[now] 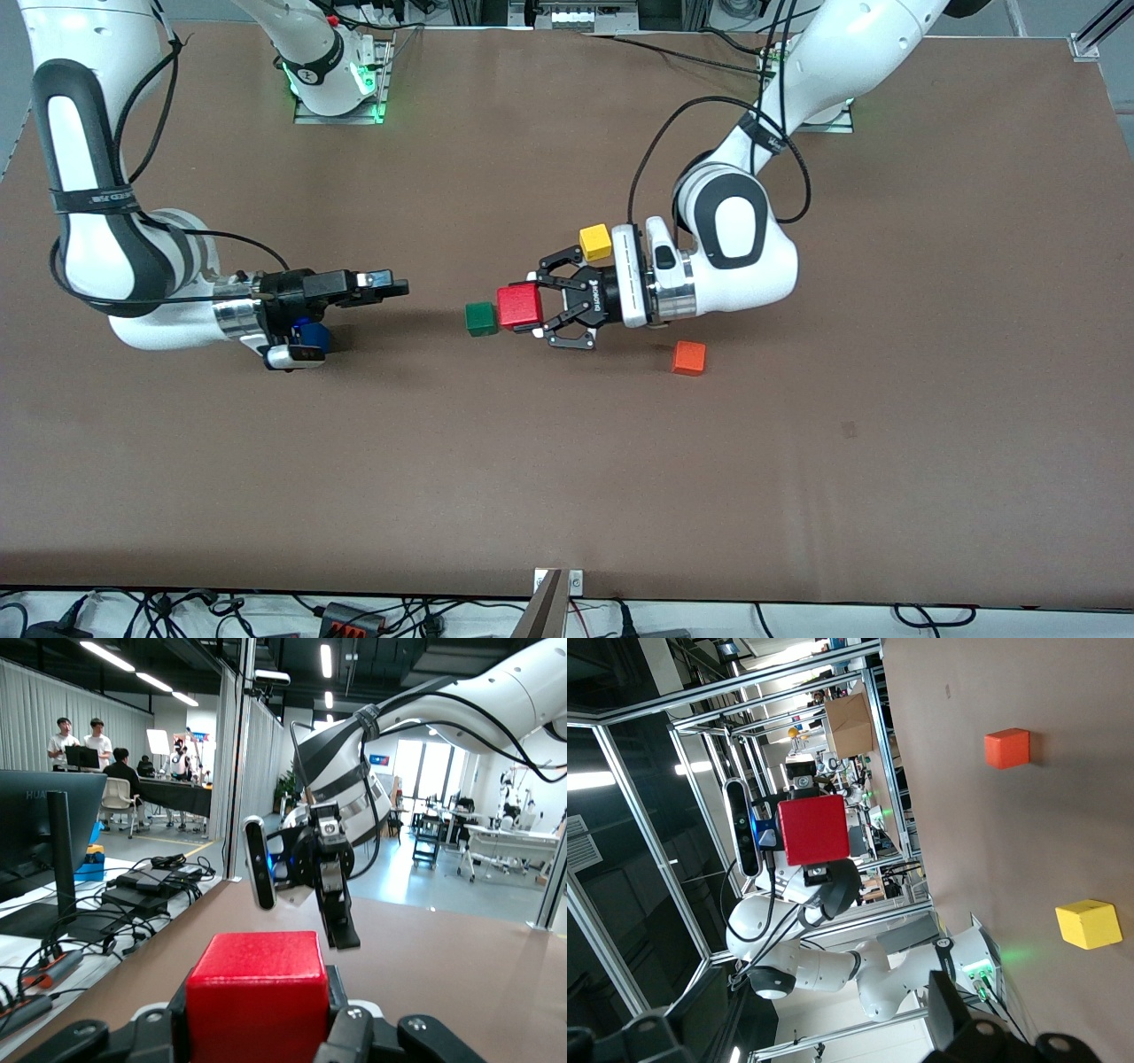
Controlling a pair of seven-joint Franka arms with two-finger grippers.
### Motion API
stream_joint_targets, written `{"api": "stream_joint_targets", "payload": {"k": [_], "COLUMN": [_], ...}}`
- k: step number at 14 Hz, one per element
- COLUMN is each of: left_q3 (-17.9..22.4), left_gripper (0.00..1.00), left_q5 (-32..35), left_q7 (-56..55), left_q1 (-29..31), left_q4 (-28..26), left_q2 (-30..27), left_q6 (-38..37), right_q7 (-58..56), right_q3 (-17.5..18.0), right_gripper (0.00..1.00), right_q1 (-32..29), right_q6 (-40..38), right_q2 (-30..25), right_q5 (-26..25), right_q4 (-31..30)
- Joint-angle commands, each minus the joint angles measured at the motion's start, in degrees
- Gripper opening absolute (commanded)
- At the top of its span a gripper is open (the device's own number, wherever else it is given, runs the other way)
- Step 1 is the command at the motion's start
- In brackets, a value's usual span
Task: Pass red block to right arm, stack on blue
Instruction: 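Bring the right gripper to the red cube held by the left gripper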
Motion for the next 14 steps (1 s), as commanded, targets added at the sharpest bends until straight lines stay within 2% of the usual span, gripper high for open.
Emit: {"api": "stream_joint_targets", "payload": {"k": [1,4,8,14], "left_q3": [0.19,0.19,0.19,0.19], "left_gripper": [0.08,0.08,0.08,0.08], "left_q5": [-3.44,-3.79,-3.71,-3.62], "left_q7": [3.84,4.02,4.02,4.02], "left_q1": [-2.24,-3.04,-3.13,-3.04], "left_q4": [2.59,2.68,2.68,2.68], "left_q2": [1.08,1.08,1.08,0.99], "left_q6": [5.28,6.27,6.35,6.27], "right_q7": [0.59,1.82,7.25,10.35], "right_q3": [-0.11,-0.2,-0.11,-0.11], "right_gripper": [1.0,1.0,1.0,1.0], "right_q1": [1.74,4.2,6.15,9.57], "right_q6": [0.46,2.39,5.11,9.33], "right_q2": [1.95,4.76,5.47,6.7], "right_q5": [1.71,1.63,2.24,7.16], "right_q4": [1.37,5.49,8.92,10.51]}}
